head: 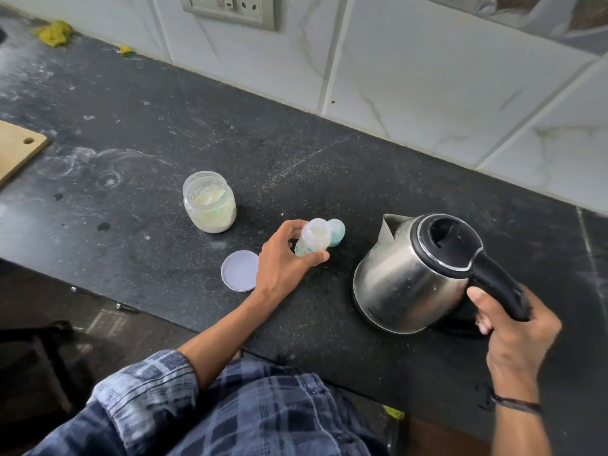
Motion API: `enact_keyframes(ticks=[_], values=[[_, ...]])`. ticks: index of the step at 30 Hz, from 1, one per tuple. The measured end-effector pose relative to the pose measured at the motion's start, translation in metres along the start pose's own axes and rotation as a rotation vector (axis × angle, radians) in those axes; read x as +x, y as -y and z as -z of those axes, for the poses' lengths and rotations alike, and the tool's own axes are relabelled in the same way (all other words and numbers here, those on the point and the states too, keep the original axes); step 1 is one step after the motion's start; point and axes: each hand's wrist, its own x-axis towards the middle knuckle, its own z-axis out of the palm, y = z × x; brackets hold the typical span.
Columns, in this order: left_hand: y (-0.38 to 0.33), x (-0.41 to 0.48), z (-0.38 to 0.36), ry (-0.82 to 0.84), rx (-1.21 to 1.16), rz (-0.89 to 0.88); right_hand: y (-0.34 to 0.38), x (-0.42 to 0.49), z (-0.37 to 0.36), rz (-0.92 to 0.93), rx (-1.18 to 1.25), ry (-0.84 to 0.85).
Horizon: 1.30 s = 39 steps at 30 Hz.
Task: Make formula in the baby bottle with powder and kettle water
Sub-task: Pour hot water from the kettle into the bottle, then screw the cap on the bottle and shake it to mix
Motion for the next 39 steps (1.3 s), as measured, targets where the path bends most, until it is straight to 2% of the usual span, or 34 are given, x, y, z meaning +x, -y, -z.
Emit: enact_keyframes(ticks=[18,25,30,33,34,36,39], values=[[0.014,-0.006,-0.001,0.046,-0.019,-0.005,-0.015,-0.062,-0.022,-0.043,-0.130,-0.551],[0.018,-0.003,0.001,0.058,-0.014,0.004,-0.002,-0.071,-0.045,-0.017,-0.131,-0.583],[0.019,0.003,0.005,0.069,0.016,0.006,-0.008,-0.078,-0.048,0.140,-0.117,-0.642],[0.021,0.007,0.007,0.081,0.028,0.008,-0.008,-0.087,-0.048,0.380,-0.442,-0.707],[0.022,0.008,0.007,0.087,0.036,0.010,-0.003,-0.089,-0.050,0.505,-0.513,-0.685],[0.024,0.010,0.008,0.101,0.057,0.006,0.012,-0.091,-0.060,0.713,-0.508,-0.609],[0.024,0.012,0.010,0.123,0.095,0.010,0.023,-0.093,-0.089,0.769,-0.371,-0.414]])
